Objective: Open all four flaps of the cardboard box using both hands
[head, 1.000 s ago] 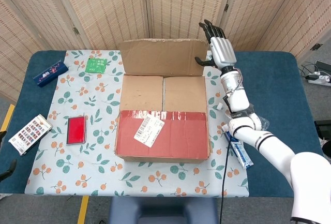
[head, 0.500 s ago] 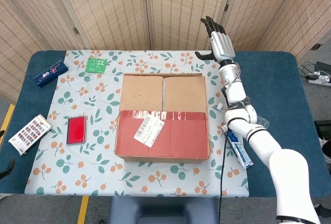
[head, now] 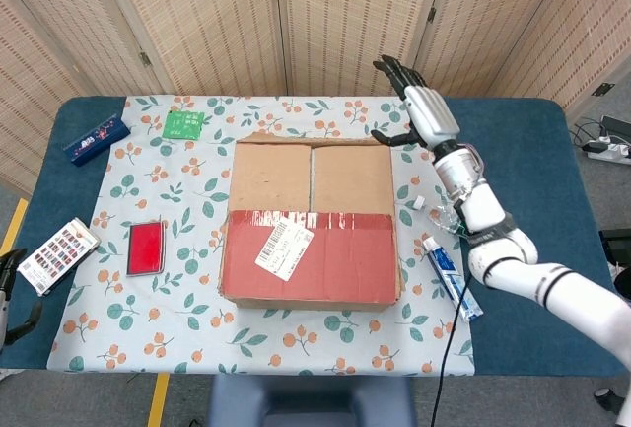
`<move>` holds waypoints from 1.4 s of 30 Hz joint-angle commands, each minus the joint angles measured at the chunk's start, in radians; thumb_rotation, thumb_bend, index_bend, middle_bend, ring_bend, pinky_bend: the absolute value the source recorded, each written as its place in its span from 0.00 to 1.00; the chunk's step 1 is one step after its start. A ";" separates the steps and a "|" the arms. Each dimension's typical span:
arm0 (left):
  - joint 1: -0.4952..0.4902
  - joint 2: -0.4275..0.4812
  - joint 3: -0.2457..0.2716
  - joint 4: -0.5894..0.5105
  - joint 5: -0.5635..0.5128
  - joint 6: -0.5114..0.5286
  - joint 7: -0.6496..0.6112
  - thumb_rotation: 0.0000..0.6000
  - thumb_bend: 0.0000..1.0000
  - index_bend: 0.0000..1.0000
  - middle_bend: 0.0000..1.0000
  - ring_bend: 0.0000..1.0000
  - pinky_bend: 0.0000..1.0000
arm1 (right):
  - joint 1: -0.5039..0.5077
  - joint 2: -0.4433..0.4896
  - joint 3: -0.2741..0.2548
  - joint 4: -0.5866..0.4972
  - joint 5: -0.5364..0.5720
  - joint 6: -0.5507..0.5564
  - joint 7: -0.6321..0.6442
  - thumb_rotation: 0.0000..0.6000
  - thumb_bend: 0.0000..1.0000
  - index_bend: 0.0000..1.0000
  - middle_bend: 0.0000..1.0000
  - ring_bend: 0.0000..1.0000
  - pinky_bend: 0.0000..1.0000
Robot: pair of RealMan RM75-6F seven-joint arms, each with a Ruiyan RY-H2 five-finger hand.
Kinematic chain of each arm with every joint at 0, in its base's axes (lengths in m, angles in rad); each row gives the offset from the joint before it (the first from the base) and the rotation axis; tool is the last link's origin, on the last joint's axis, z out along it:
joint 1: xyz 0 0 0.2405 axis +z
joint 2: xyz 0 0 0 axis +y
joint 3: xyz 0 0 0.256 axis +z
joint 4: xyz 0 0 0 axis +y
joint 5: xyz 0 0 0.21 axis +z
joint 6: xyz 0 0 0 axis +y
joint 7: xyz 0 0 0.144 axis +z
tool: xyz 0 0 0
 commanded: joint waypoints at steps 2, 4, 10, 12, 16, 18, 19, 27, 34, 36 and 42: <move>-0.008 -0.009 -0.002 0.001 -0.007 -0.011 0.021 1.00 0.43 0.09 0.14 0.13 0.04 | -0.162 0.223 -0.007 -0.255 0.001 -0.006 0.169 1.00 0.29 0.00 0.00 0.00 0.00; -0.011 -0.012 -0.004 0.000 -0.011 -0.014 0.029 1.00 0.43 0.09 0.14 0.13 0.04 | -0.193 0.255 -0.019 -0.280 -0.030 -0.006 0.213 1.00 0.29 0.00 0.00 0.00 0.00; -0.013 -0.018 -0.010 -0.004 -0.012 -0.003 0.043 1.00 0.43 0.10 0.14 0.13 0.04 | -0.302 0.271 -0.081 -0.357 -0.167 0.070 0.433 1.00 0.29 0.00 0.00 0.01 0.00; -0.014 -0.017 -0.010 -0.004 -0.005 -0.003 0.025 1.00 0.43 0.10 0.14 0.13 0.04 | -0.327 0.262 -0.098 -0.380 -0.213 0.078 0.598 1.00 0.29 0.00 0.00 0.02 0.00; -0.018 -0.017 -0.007 0.004 0.007 -0.006 0.015 1.00 0.43 0.10 0.14 0.13 0.04 | -0.343 0.235 -0.128 -0.370 -0.314 0.095 0.934 1.00 0.29 0.00 0.00 0.07 0.00; -0.020 -0.017 -0.005 0.005 0.011 -0.008 0.008 1.00 0.43 0.10 0.14 0.13 0.04 | -0.333 0.218 -0.156 -0.339 -0.380 0.107 1.058 0.99 0.29 0.00 0.00 0.08 0.00; -0.019 -0.018 -0.005 0.006 0.010 -0.006 0.008 1.00 0.42 0.10 0.14 0.13 0.04 | -0.328 0.210 -0.167 -0.326 -0.403 0.114 1.109 0.99 0.29 0.00 0.00 0.08 0.00; -0.013 -0.021 -0.005 0.006 0.005 0.003 0.009 1.00 0.34 0.09 0.14 0.13 0.02 | -0.266 0.147 -0.264 -0.224 -0.526 0.163 1.422 0.92 0.29 0.00 0.00 0.11 0.00; -0.011 -0.019 -0.003 0.007 0.005 0.005 0.005 1.00 0.33 0.09 0.14 0.13 0.02 | -0.213 0.110 -0.310 -0.157 -0.537 0.173 1.524 0.92 0.29 0.00 0.00 0.11 0.00; -0.011 -0.020 -0.003 0.007 0.005 0.004 0.007 1.00 0.33 0.09 0.14 0.13 0.02 | -0.202 0.102 -0.320 -0.144 -0.529 0.170 1.532 0.92 0.29 0.00 0.00 0.11 0.00; -0.014 -0.021 -0.004 0.006 0.001 0.000 0.017 1.00 0.33 0.09 0.14 0.13 0.02 | -0.179 0.090 -0.354 -0.129 -0.530 0.182 1.575 0.92 0.29 0.00 0.00 0.10 0.01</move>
